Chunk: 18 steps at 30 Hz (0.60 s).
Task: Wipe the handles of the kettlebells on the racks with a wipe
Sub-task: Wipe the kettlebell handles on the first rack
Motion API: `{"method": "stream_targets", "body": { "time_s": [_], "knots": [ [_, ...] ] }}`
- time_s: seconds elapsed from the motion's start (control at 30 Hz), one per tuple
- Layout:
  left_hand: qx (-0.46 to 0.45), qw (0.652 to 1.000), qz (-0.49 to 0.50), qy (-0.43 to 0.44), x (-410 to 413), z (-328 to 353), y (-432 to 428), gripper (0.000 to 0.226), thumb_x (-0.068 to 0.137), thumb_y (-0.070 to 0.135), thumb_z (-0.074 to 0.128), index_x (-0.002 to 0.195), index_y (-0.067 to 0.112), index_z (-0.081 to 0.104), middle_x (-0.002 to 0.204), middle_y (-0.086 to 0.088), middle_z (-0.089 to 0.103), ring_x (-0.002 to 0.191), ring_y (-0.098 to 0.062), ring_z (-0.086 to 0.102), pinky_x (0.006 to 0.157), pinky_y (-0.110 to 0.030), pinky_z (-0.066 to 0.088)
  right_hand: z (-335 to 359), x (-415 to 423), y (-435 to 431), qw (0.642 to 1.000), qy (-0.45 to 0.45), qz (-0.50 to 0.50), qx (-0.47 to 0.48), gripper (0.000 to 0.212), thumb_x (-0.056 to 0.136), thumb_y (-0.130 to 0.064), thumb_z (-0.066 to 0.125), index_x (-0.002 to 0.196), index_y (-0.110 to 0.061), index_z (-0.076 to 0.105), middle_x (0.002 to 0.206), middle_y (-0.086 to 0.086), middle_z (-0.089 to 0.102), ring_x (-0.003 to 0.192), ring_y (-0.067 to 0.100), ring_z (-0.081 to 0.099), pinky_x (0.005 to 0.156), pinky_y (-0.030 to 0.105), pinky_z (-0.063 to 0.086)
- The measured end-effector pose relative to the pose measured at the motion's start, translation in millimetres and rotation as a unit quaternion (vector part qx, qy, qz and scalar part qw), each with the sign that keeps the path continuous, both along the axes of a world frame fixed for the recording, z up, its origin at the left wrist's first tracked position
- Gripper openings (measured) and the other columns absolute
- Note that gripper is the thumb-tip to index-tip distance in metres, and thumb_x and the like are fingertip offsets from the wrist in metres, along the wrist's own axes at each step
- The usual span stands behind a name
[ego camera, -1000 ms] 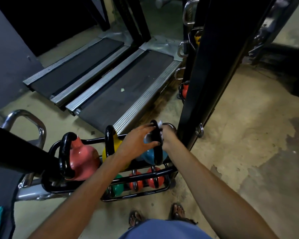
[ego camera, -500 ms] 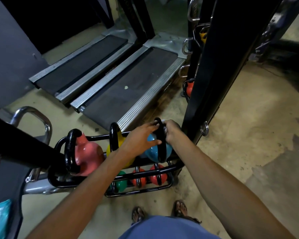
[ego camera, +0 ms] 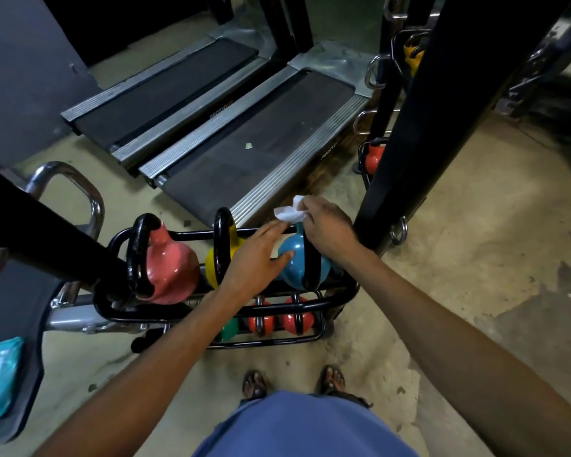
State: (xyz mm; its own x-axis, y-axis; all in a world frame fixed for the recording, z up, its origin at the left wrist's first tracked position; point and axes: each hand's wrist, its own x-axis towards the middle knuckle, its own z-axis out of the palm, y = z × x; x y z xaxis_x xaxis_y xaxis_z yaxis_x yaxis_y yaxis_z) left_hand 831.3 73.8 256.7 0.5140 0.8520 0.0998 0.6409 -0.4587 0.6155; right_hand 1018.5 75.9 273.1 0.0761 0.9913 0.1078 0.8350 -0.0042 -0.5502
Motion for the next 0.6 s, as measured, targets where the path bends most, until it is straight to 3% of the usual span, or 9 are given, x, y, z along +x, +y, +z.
{"method": "stream_targets", "body": {
  "time_s": [0.07, 0.13, 0.2, 0.27, 0.37, 0.47, 0.53, 0.6],
  "knots": [
    [0.008, 1.000, 0.019, -0.015, -1.4, 4.5, 3.6, 0.064, 0.093, 0.035, 0.066, 0.150, 0.024, 0.040, 0.150, 0.004, 0.047, 0.134, -0.009, 0.047, 0.111, -0.033, 0.043, 12.6, 1.5, 12.8, 0.995, -0.047, 0.060, -0.068, 0.031, 0.092, -0.034, 0.042, 0.109, -0.018, 0.062, 0.117, 0.004, 0.064, 0.104, 0.028, 0.061, 0.080, 0.039, 0.050],
    [0.019, 0.999, 0.034, -0.017, -2.2, 8.3, 7.7, 0.063, 0.094, 0.032, 0.066, 0.150, 0.022, 0.040, 0.150, 0.002, 0.048, 0.134, -0.011, 0.047, 0.110, -0.031, 0.043, 23.8, 0.1, 16.4, 0.972, -0.167, 0.128, -0.103, 0.033, 0.094, -0.037, 0.043, 0.109, -0.016, 0.063, 0.115, 0.006, 0.063, 0.107, 0.028, 0.060, 0.078, 0.036, 0.046],
    [0.024, 0.999, 0.037, -0.020, -3.4, 10.5, 10.7, 0.061, 0.095, 0.028, 0.066, 0.150, 0.023, 0.041, 0.150, 0.004, 0.048, 0.134, -0.009, 0.047, 0.111, -0.031, 0.043, 34.1, -5.8, 5.4, 0.935, -0.290, 0.191, -0.070, 0.027, 0.094, -0.032, 0.051, 0.105, -0.013, 0.067, 0.110, 0.009, 0.064, 0.104, 0.029, 0.060, 0.076, 0.035, 0.042],
    [0.025, 0.999, 0.032, -0.028, -4.1, 11.3, 13.7, 0.059, 0.095, 0.025, 0.065, 0.149, 0.022, 0.042, 0.150, 0.004, 0.048, 0.134, -0.010, 0.048, 0.111, -0.034, 0.044, 38.1, -9.5, -18.1, 0.891, -0.370, 0.260, -0.039, 0.029, 0.092, -0.037, 0.054, 0.100, -0.014, 0.070, 0.103, 0.008, 0.068, 0.100, 0.029, 0.062, 0.088, 0.039, 0.043],
    [0.023, 0.999, 0.010, -0.026, -1.0, 14.2, 18.9, 0.056, 0.096, 0.028, 0.064, 0.149, 0.022, 0.044, 0.150, 0.003, 0.049, 0.136, -0.011, 0.047, 0.113, -0.035, 0.042, 28.5, -7.2, -60.5, 0.855, -0.388, 0.343, -0.044, 0.032, 0.093, -0.039, 0.053, 0.104, -0.016, 0.072, 0.100, 0.007, 0.069, 0.105, 0.031, 0.062, 0.112, 0.058, 0.035],
    [0.024, 0.999, -0.041, -0.008, 8.0, 17.3, 27.3, 0.050, 0.098, 0.029, 0.062, 0.147, 0.024, 0.049, 0.150, 0.002, 0.050, 0.134, -0.012, 0.049, 0.112, -0.032, 0.042, 20.5, 0.4, -76.3, 0.826, -0.423, 0.372, -0.013, 0.028, 0.090, -0.025, 0.059, 0.112, -0.014, 0.072, 0.101, 0.006, 0.070, 0.111, 0.030, 0.062, 0.118, 0.063, 0.025],
    [0.023, 0.997, -0.080, 0.008, 17.1, 19.7, 34.3, 0.045, 0.100, 0.026, 0.059, 0.144, 0.023, 0.053, 0.149, 0.001, 0.051, 0.131, -0.013, 0.053, 0.108, -0.027, 0.044, 23.1, 0.4, -65.9, 0.818, -0.463, 0.340, -0.026, 0.027, 0.092, -0.028, 0.057, 0.110, -0.016, 0.074, 0.102, 0.004, 0.072, 0.116, 0.029, 0.059, 0.120, 0.062, 0.018],
    [0.026, 0.994, -0.106, 0.015, 26.7, 22.0, 40.8, 0.040, 0.101, 0.020, 0.056, 0.141, 0.020, 0.057, 0.147, -0.002, 0.053, 0.130, -0.016, 0.054, 0.108, -0.032, 0.045, 32.9, -9.0, -56.6, 0.807, -0.502, 0.307, -0.053, 0.029, 0.094, -0.032, 0.052, 0.104, -0.019, 0.076, 0.099, 0.002, 0.073, 0.115, 0.030, 0.058, 0.118, 0.063, 0.016]
  ]
}}
